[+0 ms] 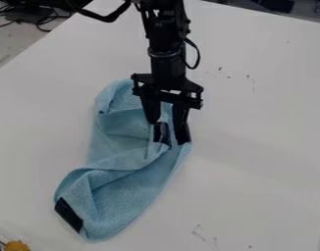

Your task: Unfold the cloth from top right to bottom left

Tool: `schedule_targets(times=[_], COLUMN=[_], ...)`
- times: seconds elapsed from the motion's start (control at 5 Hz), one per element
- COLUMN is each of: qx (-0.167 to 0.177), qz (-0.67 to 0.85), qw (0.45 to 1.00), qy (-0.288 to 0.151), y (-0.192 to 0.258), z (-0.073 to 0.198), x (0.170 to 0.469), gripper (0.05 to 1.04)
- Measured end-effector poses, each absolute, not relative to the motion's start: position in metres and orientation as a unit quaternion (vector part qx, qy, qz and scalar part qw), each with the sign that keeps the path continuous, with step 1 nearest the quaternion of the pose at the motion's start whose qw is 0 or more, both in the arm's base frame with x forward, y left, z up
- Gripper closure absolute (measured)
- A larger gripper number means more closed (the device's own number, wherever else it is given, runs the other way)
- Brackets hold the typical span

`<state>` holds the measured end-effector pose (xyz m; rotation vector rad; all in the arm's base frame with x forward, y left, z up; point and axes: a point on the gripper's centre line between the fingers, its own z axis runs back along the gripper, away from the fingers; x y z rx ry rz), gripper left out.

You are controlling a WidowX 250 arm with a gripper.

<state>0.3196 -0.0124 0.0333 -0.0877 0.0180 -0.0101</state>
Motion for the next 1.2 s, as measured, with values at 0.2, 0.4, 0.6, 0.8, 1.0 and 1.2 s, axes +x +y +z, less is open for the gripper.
schedule_targets(times=[0.2,0.4,0.6,0.8,1.0,1.2], qx=[-0.056,-0.063,-0.072,-0.083,-0.087,-0.088], qz=[-0.007,-0.009,-0.011,-0.017,-0.014,-0.014], qw=[0.998,0.998,0.997,0.996,0.996,0.996], qy=[0.002,0.006,0.015,0.016,0.015,0.013], y=[-0.015,-0.014,-0.013,-0.012,-0.008,-0.004], z=[0.031,0.026,0.017,0.011,0.01,0.01], x=[0.32,0.32,0.319,0.322,0.322,0.325], gripper=[0.081,0.079,0.084,0.133,0.343,0.642])
